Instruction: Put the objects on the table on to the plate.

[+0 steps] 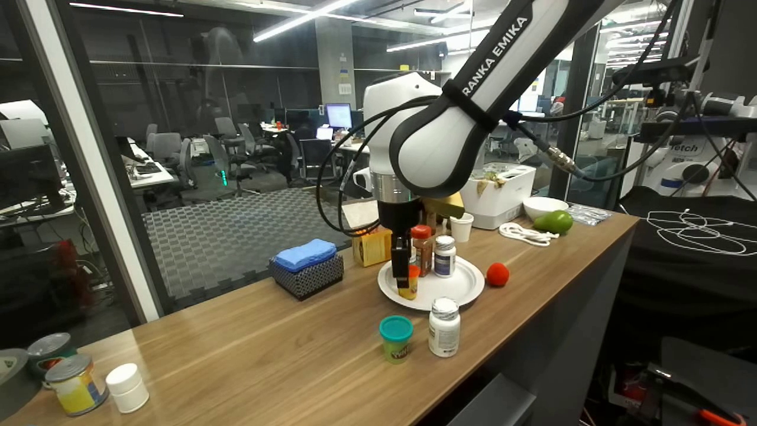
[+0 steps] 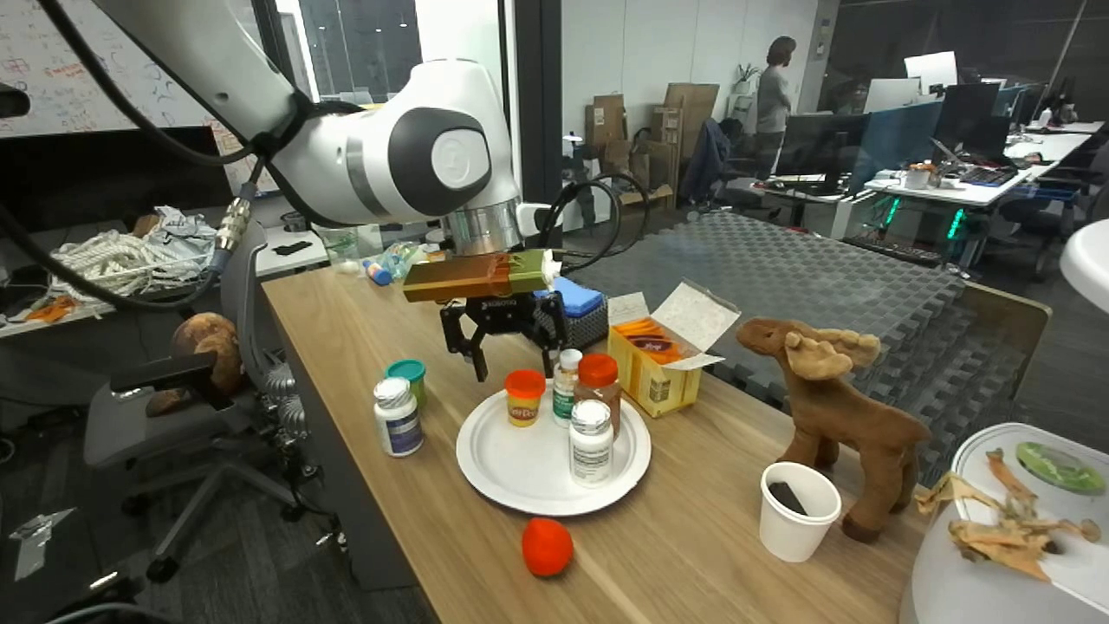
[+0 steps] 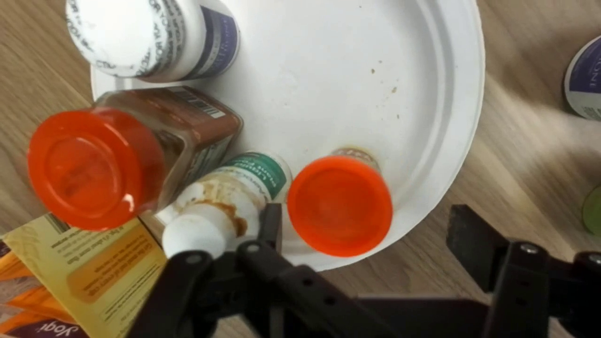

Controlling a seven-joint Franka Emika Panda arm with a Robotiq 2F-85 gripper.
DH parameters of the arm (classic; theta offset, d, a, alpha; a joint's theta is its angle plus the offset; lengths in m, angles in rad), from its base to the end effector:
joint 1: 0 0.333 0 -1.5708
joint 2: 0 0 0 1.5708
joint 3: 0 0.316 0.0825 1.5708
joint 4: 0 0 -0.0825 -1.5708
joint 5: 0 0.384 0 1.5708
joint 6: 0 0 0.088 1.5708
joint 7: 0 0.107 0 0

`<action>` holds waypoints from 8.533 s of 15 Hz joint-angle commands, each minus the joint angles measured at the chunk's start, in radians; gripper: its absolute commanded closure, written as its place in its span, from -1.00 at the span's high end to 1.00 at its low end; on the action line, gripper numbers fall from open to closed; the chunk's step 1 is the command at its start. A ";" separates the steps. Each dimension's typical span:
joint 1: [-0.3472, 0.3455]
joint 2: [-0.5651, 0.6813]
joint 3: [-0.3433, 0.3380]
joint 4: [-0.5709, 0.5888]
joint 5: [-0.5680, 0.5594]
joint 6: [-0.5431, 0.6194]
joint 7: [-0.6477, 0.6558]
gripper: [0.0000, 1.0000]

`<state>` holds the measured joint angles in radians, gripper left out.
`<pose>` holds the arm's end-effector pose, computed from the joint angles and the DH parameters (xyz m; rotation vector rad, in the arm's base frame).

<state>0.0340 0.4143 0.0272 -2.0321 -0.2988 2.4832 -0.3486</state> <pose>0.6026 0.0377 0.2433 2.8113 0.9329 0.0179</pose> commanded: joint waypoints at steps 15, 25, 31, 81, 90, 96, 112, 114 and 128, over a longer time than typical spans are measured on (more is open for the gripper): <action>0.014 -0.267 0.076 -0.003 0.233 -0.435 0.083 1.00; 0.077 -0.241 0.085 -0.127 0.285 -0.194 0.359 1.00; 0.126 -0.191 0.087 -0.182 0.253 -0.072 0.457 1.00; 0.036 -0.099 -0.109 -0.041 0.018 -0.054 0.534 -0.43; 0.018 -0.098 -0.127 -0.044 0.033 -0.023 0.573 -0.43; 0.015 -0.087 -0.128 -0.048 0.039 -0.013 0.594 -0.43; 0.024 -0.132 -0.129 -0.093 0.048 0.036 0.632 1.00; 0.027 -0.156 -0.126 -0.100 0.047 0.040 0.637 1.00; 0.053 -0.462 0.023 -0.292 0.209 -0.218 0.630 1.00</action>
<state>0.0769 0.0287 0.0228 -2.2420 -0.1485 2.2759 0.2813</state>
